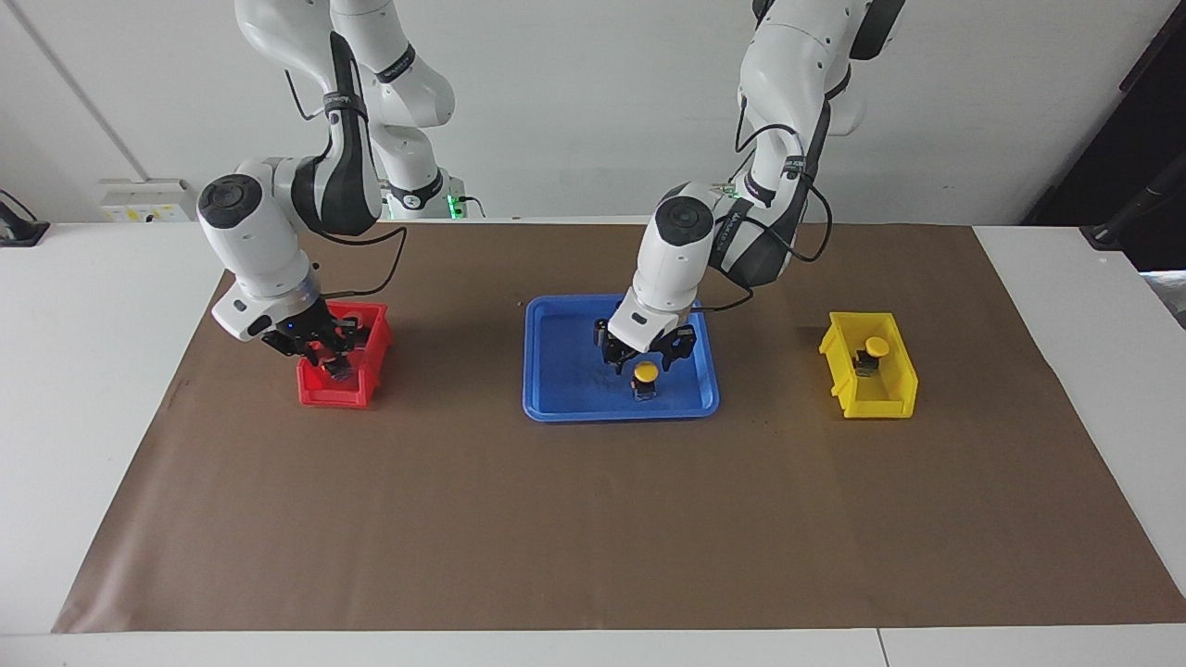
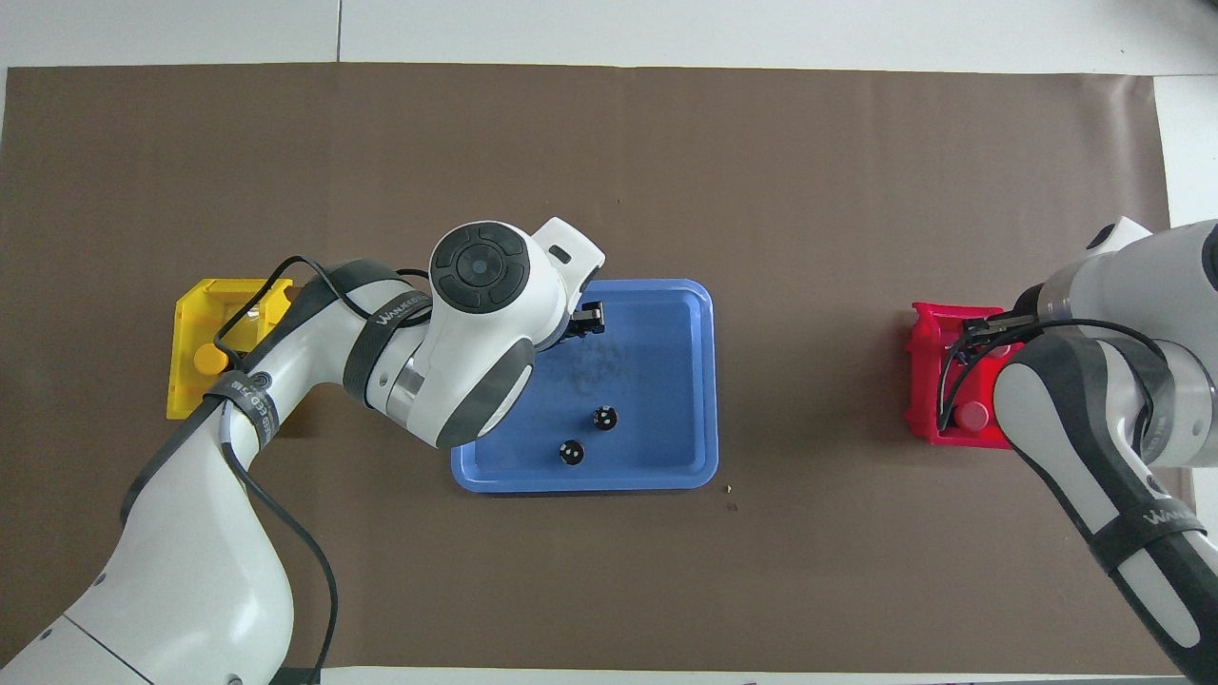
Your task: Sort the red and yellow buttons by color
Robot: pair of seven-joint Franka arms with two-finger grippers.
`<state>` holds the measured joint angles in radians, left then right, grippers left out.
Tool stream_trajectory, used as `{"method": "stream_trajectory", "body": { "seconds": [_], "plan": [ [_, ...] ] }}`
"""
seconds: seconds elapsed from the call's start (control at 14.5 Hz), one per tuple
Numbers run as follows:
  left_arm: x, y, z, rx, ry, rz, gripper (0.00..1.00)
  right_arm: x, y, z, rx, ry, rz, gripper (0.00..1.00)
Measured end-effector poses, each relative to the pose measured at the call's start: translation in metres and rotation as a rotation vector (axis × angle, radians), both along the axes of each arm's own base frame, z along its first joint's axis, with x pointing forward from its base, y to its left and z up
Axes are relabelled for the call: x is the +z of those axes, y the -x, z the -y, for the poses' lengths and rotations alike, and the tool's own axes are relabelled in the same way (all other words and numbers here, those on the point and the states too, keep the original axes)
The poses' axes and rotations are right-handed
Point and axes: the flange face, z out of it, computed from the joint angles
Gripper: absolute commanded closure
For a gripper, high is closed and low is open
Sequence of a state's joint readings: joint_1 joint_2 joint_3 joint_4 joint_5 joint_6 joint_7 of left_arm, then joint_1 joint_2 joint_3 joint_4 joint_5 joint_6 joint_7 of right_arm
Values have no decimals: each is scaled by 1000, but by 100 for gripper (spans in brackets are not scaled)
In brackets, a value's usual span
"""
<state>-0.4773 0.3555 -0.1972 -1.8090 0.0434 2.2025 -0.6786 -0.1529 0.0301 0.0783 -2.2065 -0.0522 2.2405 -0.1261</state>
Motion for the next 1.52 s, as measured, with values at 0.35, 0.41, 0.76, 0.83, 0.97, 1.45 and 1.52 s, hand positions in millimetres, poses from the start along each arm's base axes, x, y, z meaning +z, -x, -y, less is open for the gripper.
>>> {"method": "stream_trajectory", "body": {
  "seconds": [0.35, 0.41, 0.76, 0.83, 0.97, 1.45, 1.52],
  "plan": [
    [1, -5, -5, 4, -6, 13, 45, -6, 4, 1, -1, 0, 17, 71],
    [2, -5, -4, 4, -5, 14, 53, -7, 4, 0, 1, 0, 23, 71],
    [1, -4, -1, 14, 0, 18, 99, -12, 7, -5, 1, -11, 17, 70],
    [2, -4, -1, 20, 0, 17, 99, -12, 7, -10, 4, -17, 16, 70],
    [21, -8, -2, 28, -31, -16, 99, -13, 7, -14, 7, -23, 15, 63],
    [148, -65, -218, -19, -116, -81, 99, -13, 7, -10, 27, -23, 14, 54],
    [141, -76, -260, -24, -112, -88, 99, -13, 8, -6, 31, -23, 13, 54]
  ]
}}
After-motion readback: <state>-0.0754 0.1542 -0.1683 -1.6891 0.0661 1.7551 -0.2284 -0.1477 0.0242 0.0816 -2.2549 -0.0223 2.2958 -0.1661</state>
